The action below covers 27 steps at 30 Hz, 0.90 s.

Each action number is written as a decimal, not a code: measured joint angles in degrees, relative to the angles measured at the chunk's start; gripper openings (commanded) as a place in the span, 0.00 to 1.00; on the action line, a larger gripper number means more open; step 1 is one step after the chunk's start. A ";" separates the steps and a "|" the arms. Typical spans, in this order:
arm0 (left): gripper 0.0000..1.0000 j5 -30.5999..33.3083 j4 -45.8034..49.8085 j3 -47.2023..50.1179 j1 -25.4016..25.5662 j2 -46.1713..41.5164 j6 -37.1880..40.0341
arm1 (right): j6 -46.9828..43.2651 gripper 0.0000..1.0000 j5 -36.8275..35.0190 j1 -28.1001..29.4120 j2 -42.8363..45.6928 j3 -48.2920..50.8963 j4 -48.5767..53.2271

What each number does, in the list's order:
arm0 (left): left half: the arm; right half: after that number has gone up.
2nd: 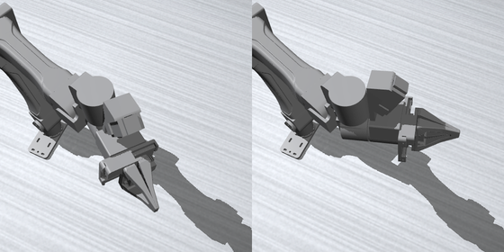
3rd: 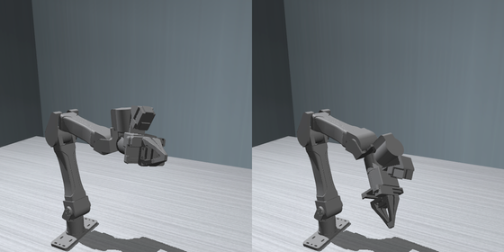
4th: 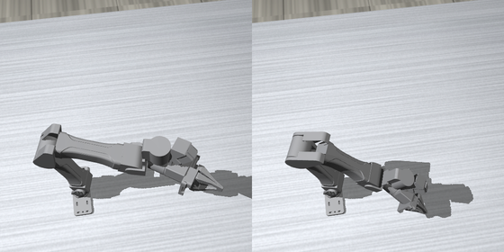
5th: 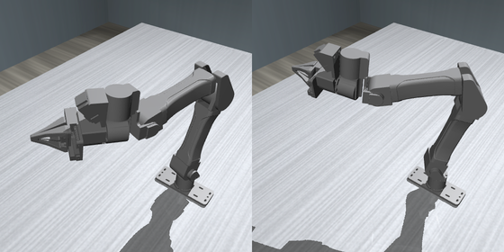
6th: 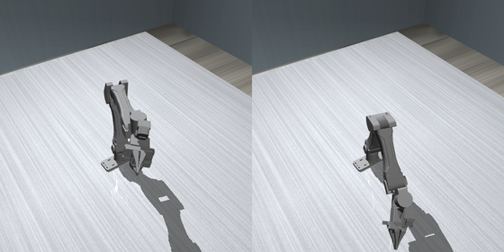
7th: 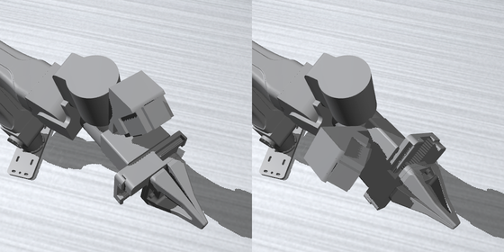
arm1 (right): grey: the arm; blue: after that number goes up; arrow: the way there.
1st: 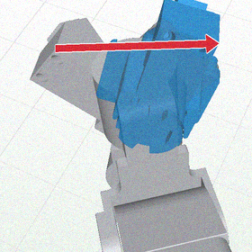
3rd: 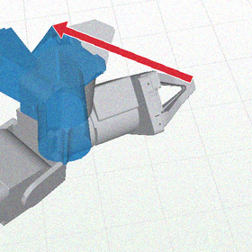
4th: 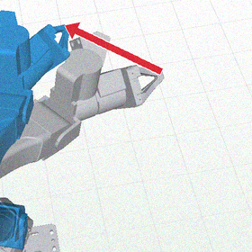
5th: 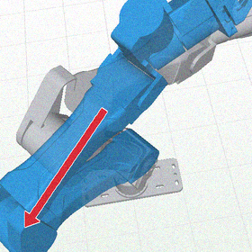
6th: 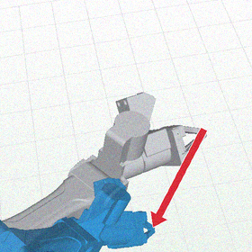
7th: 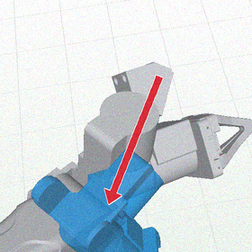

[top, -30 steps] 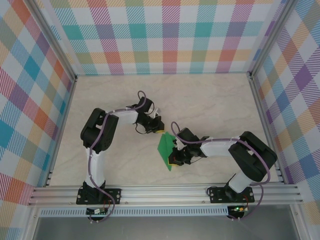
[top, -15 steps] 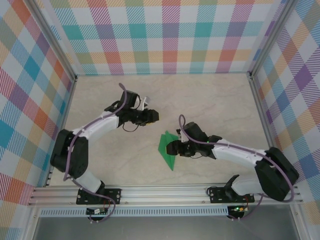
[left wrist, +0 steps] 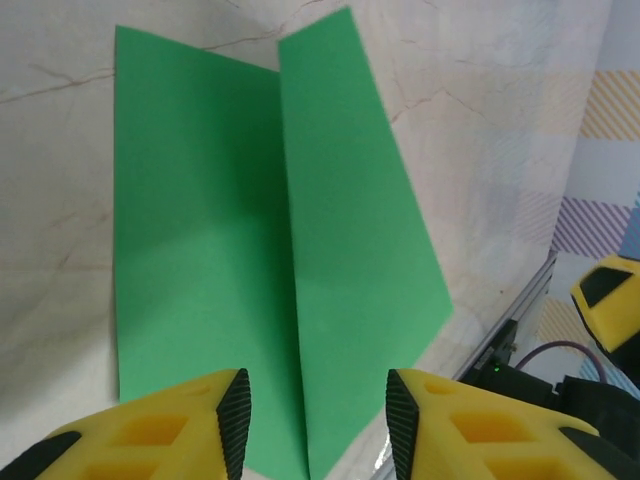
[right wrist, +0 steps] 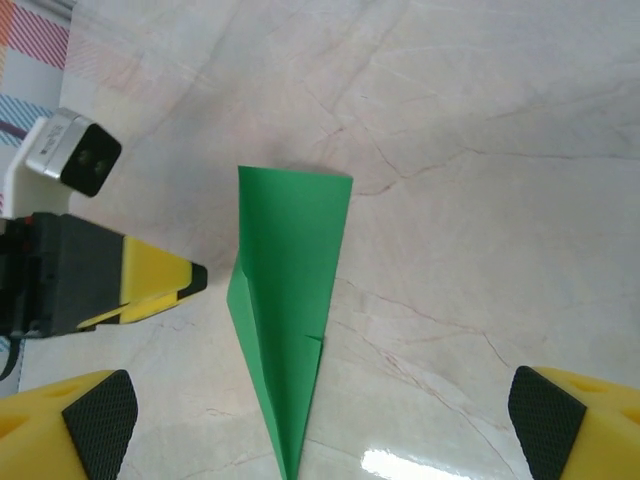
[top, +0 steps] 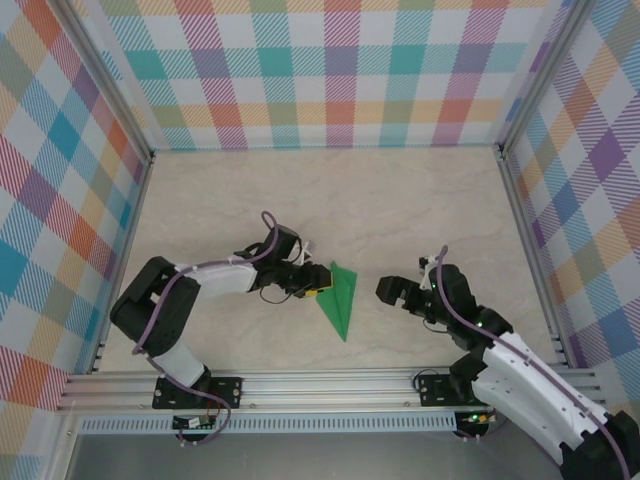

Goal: Fold a paper plane with a square sheet of paper (fold left side to right side)
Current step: Turn over the paper at the center of the table.

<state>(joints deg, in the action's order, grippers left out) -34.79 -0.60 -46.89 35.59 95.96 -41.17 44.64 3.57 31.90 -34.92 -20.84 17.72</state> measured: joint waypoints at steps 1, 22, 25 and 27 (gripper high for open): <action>0.38 0.07 -0.52 -0.66 0.22 1.36 -0.20 | 0.28 0.98 -0.13 -0.04 1.68 0.48 0.55; 0.09 -0.24 -4.31 -8.57 1.51 12.74 -1.22 | 2.56 0.99 1.88 -0.11 13.44 3.58 5.64; 0.05 -0.09 -3.85 -8.57 1.51 12.22 -0.79 | 2.56 1.00 4.07 -0.28 12.15 3.96 3.76; 0.02 0.31 -2.69 -8.57 1.51 10.43 0.07 | 2.69 1.00 6.10 -0.52 10.45 4.17 1.53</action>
<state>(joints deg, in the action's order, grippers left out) -34.48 -3.29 -55.46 37.10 106.39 -41.10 47.33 9.67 31.38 -24.47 -16.67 19.25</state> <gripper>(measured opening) 0.046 0.999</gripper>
